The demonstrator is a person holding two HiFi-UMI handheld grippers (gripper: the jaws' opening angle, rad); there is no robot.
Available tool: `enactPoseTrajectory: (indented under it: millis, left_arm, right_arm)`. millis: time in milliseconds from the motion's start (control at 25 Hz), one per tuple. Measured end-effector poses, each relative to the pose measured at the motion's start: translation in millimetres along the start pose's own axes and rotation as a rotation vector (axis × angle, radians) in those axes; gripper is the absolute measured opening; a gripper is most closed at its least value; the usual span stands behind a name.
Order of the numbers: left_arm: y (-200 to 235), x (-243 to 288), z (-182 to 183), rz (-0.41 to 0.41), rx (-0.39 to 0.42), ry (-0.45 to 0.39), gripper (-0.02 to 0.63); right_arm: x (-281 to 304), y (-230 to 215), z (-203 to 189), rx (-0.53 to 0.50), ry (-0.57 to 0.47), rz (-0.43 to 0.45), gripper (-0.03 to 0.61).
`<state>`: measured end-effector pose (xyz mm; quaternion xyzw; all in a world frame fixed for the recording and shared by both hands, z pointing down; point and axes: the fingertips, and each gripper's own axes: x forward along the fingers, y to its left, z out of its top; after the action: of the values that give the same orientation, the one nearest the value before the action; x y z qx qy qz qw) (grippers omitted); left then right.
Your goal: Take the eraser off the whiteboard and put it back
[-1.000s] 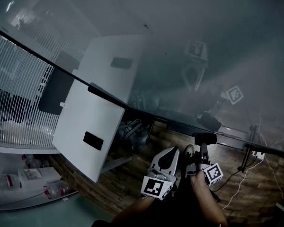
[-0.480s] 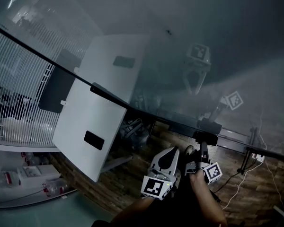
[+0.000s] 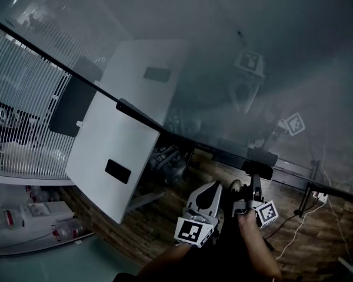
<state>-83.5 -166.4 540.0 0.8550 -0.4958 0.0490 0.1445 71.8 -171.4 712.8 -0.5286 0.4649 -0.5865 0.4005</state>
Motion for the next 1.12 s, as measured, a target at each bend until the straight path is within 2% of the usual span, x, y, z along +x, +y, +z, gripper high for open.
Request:
enactPoseTrajectory:
  millis: [480,760,960,1000,1080,1120]
  left_arm:
    - [-1.6,-13.1,-0.2,0.001,0.003,-0.008,0.006]
    - [-3.6,-21.2,7.8,0.005,0.005,-0.031,0.006]
    - [-8.6,-29.8,8.0,-0.009,-0.005,-0.032,0.006]
    - [-10.4,-30.5,11.1,-0.016,-0.002,-0.040,0.006]
    - [-14.4,-34.2,17.9,-0.028,0.007,-0.060,0.006]
    - [-16.3,-37.2,20.6,-0.030,0.009,-0.073,0.008]
  right_arm:
    - [-7.0,-8.8,-4.9,-0.023,0.018,-0.021,0.181]
    - [-17.3,1.6,-10.6,-0.046,0.042,0.020,0.181]
    - [-31.2,19.3,-21.7,-0.147,0.105,0.056,0.178]
    - [-33.9,24.9,-20.6,-0.172,0.103,0.062,0.156]
    - [-40.4,36.4,-16.7,-0.219,0.092,0.067,0.048]
    - [-43.7,41.8,-14.6,-0.241,0.088,0.068,0.022]
